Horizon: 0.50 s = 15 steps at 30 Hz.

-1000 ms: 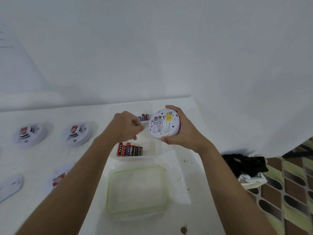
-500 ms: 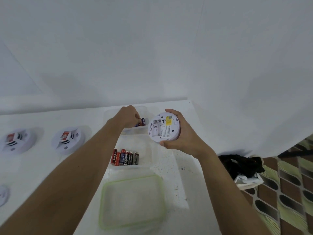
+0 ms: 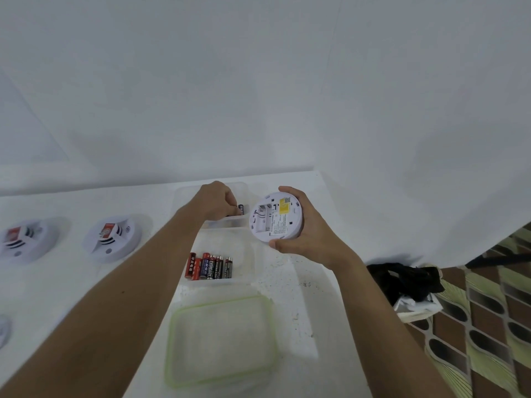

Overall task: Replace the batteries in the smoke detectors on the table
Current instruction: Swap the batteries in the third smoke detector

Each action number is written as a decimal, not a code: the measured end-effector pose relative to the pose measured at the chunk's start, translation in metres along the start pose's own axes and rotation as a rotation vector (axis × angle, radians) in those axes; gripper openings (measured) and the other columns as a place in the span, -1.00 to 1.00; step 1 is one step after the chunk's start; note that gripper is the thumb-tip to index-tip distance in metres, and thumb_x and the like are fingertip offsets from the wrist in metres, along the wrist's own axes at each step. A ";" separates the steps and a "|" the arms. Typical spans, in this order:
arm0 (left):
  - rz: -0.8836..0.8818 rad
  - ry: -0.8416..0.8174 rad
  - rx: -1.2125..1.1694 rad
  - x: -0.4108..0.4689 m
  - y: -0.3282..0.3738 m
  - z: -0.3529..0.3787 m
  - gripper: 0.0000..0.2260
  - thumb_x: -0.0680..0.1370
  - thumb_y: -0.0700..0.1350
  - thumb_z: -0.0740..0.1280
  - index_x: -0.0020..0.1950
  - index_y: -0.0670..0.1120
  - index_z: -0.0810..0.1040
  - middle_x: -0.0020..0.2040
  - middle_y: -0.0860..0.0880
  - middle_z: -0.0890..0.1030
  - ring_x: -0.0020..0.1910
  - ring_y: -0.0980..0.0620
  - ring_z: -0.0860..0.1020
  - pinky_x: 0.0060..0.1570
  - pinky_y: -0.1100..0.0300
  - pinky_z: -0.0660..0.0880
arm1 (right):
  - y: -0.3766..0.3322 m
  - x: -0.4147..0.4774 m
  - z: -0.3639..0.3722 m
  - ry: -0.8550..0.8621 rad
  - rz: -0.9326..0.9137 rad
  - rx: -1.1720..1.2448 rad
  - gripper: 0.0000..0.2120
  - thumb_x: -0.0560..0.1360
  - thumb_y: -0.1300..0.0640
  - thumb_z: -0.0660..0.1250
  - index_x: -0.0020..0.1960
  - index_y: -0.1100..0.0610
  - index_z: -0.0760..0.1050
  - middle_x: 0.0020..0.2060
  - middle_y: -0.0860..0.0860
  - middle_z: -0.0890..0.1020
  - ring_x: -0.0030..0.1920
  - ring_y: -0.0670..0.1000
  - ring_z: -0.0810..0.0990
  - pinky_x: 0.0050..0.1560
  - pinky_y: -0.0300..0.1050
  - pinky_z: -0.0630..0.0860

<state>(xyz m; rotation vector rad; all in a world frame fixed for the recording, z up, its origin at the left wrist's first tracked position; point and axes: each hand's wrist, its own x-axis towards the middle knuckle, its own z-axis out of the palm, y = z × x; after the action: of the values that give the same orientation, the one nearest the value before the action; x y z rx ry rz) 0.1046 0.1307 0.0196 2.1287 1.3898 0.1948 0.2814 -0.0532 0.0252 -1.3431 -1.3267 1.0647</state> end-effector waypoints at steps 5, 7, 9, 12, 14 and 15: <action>0.118 0.186 -0.188 -0.013 -0.002 -0.001 -0.91 0.51 -0.13 0.43 0.00 -0.06 0.60 -0.16 0.03 0.65 -0.16 0.11 0.59 -0.17 0.28 0.51 | 0.001 -0.005 0.001 0.012 -0.004 -0.004 -0.14 0.37 0.46 0.52 0.49 -0.01 0.22 0.25 -0.17 0.48 0.18 -0.30 0.51 0.01 -0.21 0.61; 0.175 0.290 -0.351 -0.023 0.000 -0.001 -0.92 0.58 -0.16 0.33 0.03 -0.05 0.60 -0.15 0.00 0.67 -0.27 0.19 0.58 -0.25 0.36 0.51 | 0.000 -0.007 0.001 0.014 -0.009 -0.005 -0.14 0.37 0.47 0.51 0.49 0.01 0.22 0.24 -0.19 0.49 0.18 -0.30 0.52 0.02 -0.22 0.60; 0.206 0.352 -0.540 -0.034 0.003 -0.002 -0.84 0.63 -0.17 0.26 0.12 -0.05 0.61 -0.02 -0.03 0.64 -0.25 0.18 0.60 -0.27 0.31 0.55 | -0.001 -0.008 0.003 0.017 -0.016 -0.010 -0.15 0.37 0.48 0.51 0.49 0.02 0.22 0.23 -0.19 0.49 0.16 -0.33 0.51 0.01 -0.25 0.59; 0.240 0.321 -0.695 -0.047 0.004 -0.003 -0.78 0.65 -0.13 0.22 0.24 0.00 0.59 0.06 0.01 0.60 -0.22 0.12 0.56 -0.25 0.19 0.54 | -0.003 -0.010 0.005 0.018 -0.023 -0.012 -0.15 0.37 0.48 0.52 0.48 0.01 0.22 0.24 -0.18 0.48 0.14 -0.35 0.51 0.00 -0.26 0.59; 0.250 0.279 -0.802 -0.060 0.007 -0.004 -0.81 0.63 -0.14 0.28 0.23 -0.04 0.58 0.01 -0.03 0.64 -0.27 0.10 0.52 -0.24 0.20 0.49 | -0.004 -0.011 0.006 0.021 -0.026 -0.011 -0.14 0.36 0.47 0.52 0.48 -0.01 0.23 0.24 -0.18 0.48 0.15 -0.33 0.52 0.01 -0.23 0.60; 0.260 0.257 -0.847 -0.066 0.009 -0.004 -0.84 0.60 -0.15 0.35 0.17 -0.09 0.59 -0.02 -0.05 0.67 -0.28 0.08 0.51 -0.23 0.20 0.48 | -0.004 -0.012 0.007 0.022 -0.029 -0.009 -0.15 0.36 0.47 0.52 0.48 0.00 0.23 0.24 -0.18 0.48 0.16 -0.33 0.52 0.00 -0.23 0.60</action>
<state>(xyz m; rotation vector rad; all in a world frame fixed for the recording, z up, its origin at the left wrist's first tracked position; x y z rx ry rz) 0.0801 0.0719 0.0401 1.5686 0.8970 0.9958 0.2738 -0.0647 0.0273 -1.3352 -1.3320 1.0228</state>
